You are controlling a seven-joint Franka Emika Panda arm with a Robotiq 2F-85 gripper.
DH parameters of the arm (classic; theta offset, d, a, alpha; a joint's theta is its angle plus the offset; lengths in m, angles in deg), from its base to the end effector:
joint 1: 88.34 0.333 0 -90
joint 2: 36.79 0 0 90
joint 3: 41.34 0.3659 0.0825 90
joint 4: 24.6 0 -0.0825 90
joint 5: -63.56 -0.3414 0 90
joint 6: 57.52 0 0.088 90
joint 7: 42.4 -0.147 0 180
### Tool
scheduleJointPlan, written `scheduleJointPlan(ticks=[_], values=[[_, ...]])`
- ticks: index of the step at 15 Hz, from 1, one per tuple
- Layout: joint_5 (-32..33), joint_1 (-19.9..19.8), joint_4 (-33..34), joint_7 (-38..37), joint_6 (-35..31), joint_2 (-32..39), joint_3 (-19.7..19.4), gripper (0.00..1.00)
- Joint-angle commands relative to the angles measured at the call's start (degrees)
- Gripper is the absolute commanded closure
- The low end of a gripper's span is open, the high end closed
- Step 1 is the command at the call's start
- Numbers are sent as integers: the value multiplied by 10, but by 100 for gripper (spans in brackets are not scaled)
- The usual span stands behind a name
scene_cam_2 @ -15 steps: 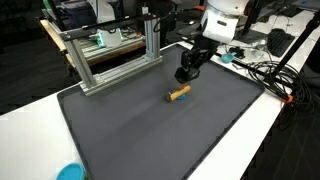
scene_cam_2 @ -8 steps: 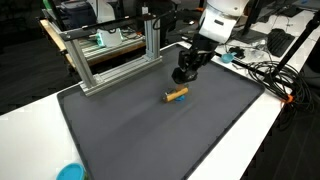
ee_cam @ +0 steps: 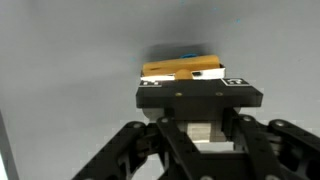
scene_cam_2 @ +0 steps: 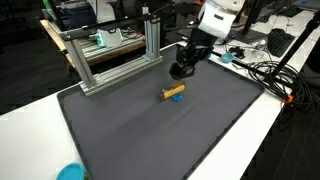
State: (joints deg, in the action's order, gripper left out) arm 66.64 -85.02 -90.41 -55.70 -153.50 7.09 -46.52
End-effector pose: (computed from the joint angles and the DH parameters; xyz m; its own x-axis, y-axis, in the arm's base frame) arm 0.7130 -0.0121 0.3406 0.9483 -0.2444 -0.2027 -0.2131 -0.9632 0.1641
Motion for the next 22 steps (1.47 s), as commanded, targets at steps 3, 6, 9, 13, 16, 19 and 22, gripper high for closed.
scheduleJointPlan(ticks=[3, 6, 9, 13, 16, 19, 22], values=[[-2, -8, -23, 57, 25, -57, 22, 78], [5, -17, -36, 164, 7, -76, 43, 78], [10, -19, -26, 249, 18, -79, 56, 78], [8, -26, -20, 359, 24, -77, 78, 78], [17, -33, -25, 450, 28, -77, 88, 78], [30, -42, -16, 543, 41, -72, 94, 78], [26, -36, -6, 505, 33, -56, 85, 53]])
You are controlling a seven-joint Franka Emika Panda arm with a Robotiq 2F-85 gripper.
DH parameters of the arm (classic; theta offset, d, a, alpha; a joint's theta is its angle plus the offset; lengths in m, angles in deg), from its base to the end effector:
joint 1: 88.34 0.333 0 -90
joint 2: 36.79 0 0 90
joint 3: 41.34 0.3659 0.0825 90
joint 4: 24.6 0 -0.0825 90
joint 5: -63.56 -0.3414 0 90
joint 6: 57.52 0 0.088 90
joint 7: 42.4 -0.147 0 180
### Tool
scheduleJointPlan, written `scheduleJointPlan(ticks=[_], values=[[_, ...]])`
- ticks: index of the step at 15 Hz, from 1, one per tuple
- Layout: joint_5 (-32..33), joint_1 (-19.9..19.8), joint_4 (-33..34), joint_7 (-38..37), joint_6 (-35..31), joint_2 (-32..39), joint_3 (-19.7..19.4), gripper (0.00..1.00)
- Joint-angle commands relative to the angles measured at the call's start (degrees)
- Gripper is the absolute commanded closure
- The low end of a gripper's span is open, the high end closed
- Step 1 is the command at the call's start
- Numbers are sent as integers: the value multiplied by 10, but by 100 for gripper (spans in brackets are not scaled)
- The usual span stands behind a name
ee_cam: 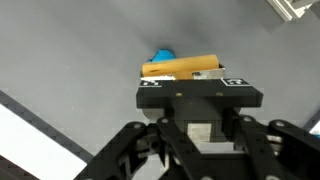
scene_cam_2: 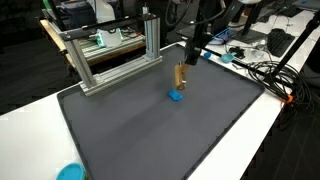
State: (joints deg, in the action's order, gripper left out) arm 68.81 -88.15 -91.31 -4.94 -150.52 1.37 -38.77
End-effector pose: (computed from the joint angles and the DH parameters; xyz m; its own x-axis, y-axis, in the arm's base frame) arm 0.6981 0.0121 0.4004 0.7383 0.6442 -0.1999 0.6437 -0.7614 -0.0765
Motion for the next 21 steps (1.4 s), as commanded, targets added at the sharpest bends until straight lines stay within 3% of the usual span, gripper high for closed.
scheduleJointPlan(ticks=[1, 2, 3, 6, 15, 16, 17, 18, 21], values=[[5, -5, 3, -3, 2, 2, 8, 53], [4, -5, 3, -3, 2, 4, 8, 53], [4, -4, 3, -3, 2, 5, 9, 78], [-16, -31, -27, 105, -34, -20, 33, 78], [-93, -110, -21, 420, 12, -49, 47, 78], [-98, -115, -37, 454, -1, -57, 45, 78], [-90, -108, -64, 442, -40, -71, 32, 78], [-85, -97, -9, 419, -6, -33, 25, 53], [-85, -100, -30, 432, -27, -42, 22, 53]])
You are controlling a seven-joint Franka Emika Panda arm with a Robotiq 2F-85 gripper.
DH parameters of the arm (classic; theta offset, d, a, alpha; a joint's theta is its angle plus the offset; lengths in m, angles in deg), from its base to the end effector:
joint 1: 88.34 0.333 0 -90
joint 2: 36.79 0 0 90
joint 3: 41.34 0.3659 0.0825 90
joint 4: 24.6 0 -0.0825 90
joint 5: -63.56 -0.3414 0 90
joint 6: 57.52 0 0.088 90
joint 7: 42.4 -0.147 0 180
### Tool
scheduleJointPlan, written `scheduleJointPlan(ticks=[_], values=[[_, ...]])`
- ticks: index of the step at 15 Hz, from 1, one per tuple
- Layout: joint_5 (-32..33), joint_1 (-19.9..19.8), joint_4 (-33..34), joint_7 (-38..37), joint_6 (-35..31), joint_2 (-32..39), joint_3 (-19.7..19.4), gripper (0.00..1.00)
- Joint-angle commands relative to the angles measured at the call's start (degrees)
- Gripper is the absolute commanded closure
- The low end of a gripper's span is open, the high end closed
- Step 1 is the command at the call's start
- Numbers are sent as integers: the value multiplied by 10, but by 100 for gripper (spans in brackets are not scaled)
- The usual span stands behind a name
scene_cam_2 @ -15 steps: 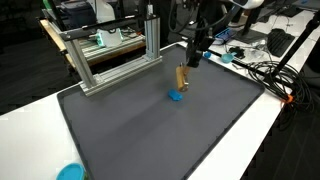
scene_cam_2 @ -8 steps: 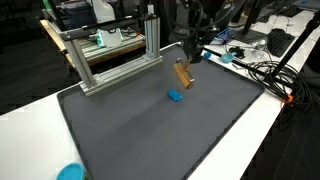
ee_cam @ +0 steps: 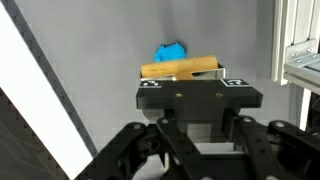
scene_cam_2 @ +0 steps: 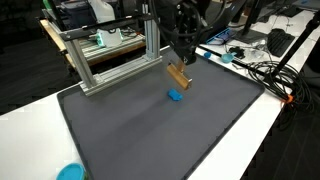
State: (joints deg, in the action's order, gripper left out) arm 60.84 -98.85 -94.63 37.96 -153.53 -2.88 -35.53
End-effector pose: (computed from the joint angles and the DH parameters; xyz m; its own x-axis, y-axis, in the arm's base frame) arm 0.6872 -0.0675 0.4327 0.2734 0.9587 0.0782 0.9538 -0.2596 -0.1510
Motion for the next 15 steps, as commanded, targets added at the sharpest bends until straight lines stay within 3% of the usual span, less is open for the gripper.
scheduleJointPlan(ticks=[1, 2, 9, 15], values=[[-5, 8, -1, 3, 1, -2, -10, 53], [-5, 8, -2, 3, 1, -3, -10, 78], [-11, 24, -154, 1, -198, -53, -3, 78], [-5, 24, -218, 14, -176, -109, -4, 78]])
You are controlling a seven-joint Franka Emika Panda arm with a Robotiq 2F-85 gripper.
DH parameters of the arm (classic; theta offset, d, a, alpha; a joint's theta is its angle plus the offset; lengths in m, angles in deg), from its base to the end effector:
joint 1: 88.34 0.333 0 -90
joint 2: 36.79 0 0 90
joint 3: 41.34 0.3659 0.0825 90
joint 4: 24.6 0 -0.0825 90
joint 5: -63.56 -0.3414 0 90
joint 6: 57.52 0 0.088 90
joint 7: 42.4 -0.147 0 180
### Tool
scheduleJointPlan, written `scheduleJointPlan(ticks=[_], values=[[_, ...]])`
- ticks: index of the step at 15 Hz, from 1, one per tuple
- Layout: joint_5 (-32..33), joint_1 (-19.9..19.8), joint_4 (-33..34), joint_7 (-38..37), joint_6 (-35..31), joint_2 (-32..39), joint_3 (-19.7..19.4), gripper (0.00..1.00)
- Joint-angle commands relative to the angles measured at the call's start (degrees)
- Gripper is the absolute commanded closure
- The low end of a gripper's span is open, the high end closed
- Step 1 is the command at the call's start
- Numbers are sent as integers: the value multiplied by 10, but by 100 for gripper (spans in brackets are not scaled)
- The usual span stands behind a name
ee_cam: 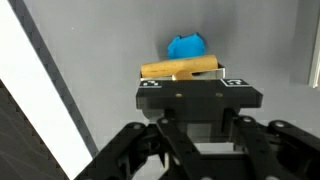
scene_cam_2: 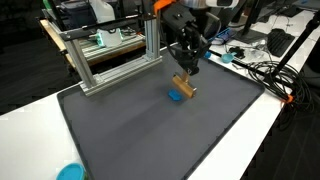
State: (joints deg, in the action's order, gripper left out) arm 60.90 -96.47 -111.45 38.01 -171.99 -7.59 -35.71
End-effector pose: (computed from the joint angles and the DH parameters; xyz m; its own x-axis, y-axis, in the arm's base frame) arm 0.6764 -0.0361 0.3886 0.2411 0.9669 0.0838 0.9703 -0.2383 -0.0413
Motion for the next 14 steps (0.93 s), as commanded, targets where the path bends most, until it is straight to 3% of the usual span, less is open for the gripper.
scheduleJointPlan(ticks=[1, 2, 3, 7, 8, 14], values=[[-18, -2, -52, 17, 13, -68, 2, 78], [-5, 6, -16, 3, 6, -24, -7, 78], [-5, 7, -19, 3, 7, -31, -7, 53], [-5, 7, -19, 3, 7, -21, -7, 53], [-5, 7, -19, 3, 6, -19, -8, 78], [-2, -8, -57, 23, -33, -25, -17, 78]])
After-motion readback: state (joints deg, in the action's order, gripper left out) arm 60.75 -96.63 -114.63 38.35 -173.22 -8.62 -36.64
